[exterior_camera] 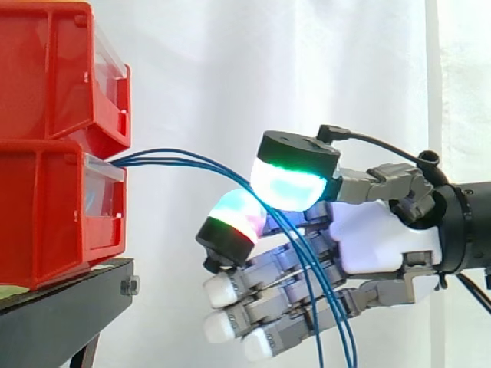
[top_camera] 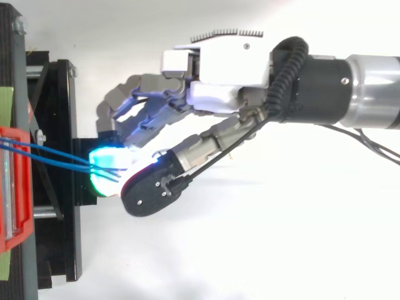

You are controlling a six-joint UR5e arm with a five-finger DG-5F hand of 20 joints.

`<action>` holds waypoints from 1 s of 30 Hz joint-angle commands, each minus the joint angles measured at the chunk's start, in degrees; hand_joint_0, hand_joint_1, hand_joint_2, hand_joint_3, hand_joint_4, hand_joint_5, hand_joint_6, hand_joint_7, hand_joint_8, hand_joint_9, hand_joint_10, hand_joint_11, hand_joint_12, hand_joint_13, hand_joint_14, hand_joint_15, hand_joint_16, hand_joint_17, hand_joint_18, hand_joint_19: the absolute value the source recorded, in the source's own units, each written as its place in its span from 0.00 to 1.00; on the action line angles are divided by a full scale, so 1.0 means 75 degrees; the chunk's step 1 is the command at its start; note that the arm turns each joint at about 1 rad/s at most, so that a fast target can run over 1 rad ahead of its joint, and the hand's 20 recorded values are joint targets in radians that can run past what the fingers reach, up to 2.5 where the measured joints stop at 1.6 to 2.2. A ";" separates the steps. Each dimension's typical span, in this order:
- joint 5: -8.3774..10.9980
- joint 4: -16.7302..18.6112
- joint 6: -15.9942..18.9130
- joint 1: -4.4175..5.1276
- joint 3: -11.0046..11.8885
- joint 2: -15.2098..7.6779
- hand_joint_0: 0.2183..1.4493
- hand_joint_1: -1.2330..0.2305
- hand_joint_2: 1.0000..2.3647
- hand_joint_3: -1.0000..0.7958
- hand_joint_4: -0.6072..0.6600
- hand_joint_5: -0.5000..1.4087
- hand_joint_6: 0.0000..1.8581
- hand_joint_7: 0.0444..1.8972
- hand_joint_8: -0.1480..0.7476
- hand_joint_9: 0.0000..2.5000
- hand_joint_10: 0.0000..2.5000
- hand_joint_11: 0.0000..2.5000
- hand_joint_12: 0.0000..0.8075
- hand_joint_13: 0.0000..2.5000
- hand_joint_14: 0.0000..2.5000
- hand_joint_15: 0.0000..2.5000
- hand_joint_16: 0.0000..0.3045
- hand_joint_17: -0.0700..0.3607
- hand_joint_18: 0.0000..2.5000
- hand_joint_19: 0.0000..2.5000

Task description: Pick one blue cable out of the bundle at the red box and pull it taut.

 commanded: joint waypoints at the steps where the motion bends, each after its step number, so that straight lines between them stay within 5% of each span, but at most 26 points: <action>1: -0.0002 -0.0535 -0.0002 -0.0030 0.0002 0.0142 0.35 0.29 0.01 0.39 0.57 0.18 0.48 0.52 0.54 0.29 0.00 0.19 0.42 0.22 0.00 0.10 0.16 0.42 0.20 0.13; 17: 0.0033 -0.1050 -0.0072 -0.0123 0.0002 0.0435 0.36 0.27 0.01 0.36 0.57 0.17 0.48 0.51 0.54 0.30 0.01 0.20 0.42 0.22 0.00 0.10 0.16 0.42 0.20 0.12; 30: 0.0045 -0.1062 -0.0072 -0.0123 0.0002 0.0435 0.36 0.27 0.01 0.35 0.57 0.17 0.48 0.50 0.55 0.39 0.01 0.38 0.42 0.26 0.01 0.13 0.16 0.42 0.21 0.13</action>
